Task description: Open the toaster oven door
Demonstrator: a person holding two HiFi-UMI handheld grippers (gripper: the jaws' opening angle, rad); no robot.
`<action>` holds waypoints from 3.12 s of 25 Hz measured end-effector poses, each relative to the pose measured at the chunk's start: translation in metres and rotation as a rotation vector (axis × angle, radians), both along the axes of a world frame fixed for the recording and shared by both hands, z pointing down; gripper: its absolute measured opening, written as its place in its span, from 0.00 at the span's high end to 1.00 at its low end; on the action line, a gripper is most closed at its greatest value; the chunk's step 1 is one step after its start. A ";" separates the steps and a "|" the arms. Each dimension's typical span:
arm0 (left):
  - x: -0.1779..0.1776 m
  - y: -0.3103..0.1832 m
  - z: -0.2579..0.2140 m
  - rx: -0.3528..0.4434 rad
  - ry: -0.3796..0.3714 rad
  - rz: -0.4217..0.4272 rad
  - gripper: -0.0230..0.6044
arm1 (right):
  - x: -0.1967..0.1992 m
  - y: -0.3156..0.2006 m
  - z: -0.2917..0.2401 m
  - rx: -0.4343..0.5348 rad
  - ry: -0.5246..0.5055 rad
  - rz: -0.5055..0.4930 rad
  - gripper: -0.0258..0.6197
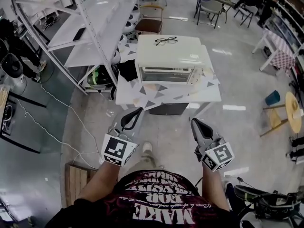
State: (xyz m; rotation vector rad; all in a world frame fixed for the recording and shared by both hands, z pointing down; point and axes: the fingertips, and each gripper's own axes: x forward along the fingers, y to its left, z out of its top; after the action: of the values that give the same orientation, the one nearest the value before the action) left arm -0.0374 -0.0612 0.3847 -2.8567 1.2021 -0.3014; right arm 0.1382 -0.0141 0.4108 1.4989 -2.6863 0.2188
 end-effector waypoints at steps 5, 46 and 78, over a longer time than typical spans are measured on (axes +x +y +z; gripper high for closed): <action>-0.002 -0.019 0.001 -0.003 -0.011 0.002 0.95 | -0.004 -0.018 0.003 -0.008 -0.009 -0.006 0.92; -0.002 -0.176 0.001 0.022 0.045 0.093 0.95 | -0.010 -0.161 -0.007 -0.020 0.040 0.084 0.92; -0.011 -0.212 0.040 -0.058 0.051 0.086 0.95 | -0.050 -0.211 0.003 -0.058 0.091 -0.025 0.92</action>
State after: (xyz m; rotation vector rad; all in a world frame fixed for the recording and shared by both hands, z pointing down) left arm -0.0484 -0.2733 0.4246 -2.9733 1.0926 -0.2664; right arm 0.0879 -0.2248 0.4138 1.4223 -2.6032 0.2192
